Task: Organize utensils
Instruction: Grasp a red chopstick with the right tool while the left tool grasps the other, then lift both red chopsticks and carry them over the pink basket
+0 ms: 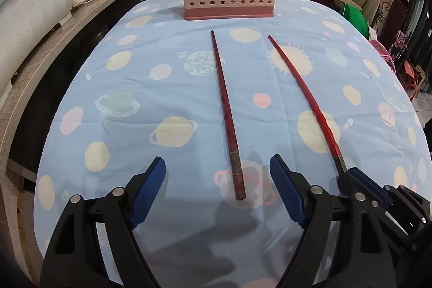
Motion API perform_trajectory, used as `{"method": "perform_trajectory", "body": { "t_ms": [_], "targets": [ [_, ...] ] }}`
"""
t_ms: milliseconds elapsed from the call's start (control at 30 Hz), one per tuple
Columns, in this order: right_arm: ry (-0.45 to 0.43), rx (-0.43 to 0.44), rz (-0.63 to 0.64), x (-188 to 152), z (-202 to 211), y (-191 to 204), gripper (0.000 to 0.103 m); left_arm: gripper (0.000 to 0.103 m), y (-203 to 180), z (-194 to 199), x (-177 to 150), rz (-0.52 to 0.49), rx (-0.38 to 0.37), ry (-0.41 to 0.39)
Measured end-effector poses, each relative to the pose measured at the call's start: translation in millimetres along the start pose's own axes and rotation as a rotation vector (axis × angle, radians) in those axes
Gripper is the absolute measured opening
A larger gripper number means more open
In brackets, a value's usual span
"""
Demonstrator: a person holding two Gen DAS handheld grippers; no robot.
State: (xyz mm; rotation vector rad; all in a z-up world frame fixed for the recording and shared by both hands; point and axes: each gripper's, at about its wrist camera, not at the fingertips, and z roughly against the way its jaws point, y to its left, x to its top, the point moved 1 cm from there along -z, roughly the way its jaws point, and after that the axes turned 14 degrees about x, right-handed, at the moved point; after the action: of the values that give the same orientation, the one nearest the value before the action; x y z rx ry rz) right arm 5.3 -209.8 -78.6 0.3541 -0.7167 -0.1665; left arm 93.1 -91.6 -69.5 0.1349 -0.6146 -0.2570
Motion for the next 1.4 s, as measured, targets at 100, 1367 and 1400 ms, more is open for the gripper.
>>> {"method": "perform_trajectory", "body": {
  "t_ms": [100, 1367, 1400],
  "targets": [
    [0.000, 0.000, 0.003, -1, 0, 1, 0.007, 0.054, 0, -8, -2, 0.002, -0.020, 0.041],
    [-0.327, 0.125, 0.044, 113, 138, 34, 0.007, 0.007, 79, 128, 67, 0.130, -0.131, -0.211],
    [-0.336, 0.133, 0.041, 120, 140, 34, 0.007, 0.007, 81, 132, 73, 0.133, -0.132, -0.223]
  ]
}}
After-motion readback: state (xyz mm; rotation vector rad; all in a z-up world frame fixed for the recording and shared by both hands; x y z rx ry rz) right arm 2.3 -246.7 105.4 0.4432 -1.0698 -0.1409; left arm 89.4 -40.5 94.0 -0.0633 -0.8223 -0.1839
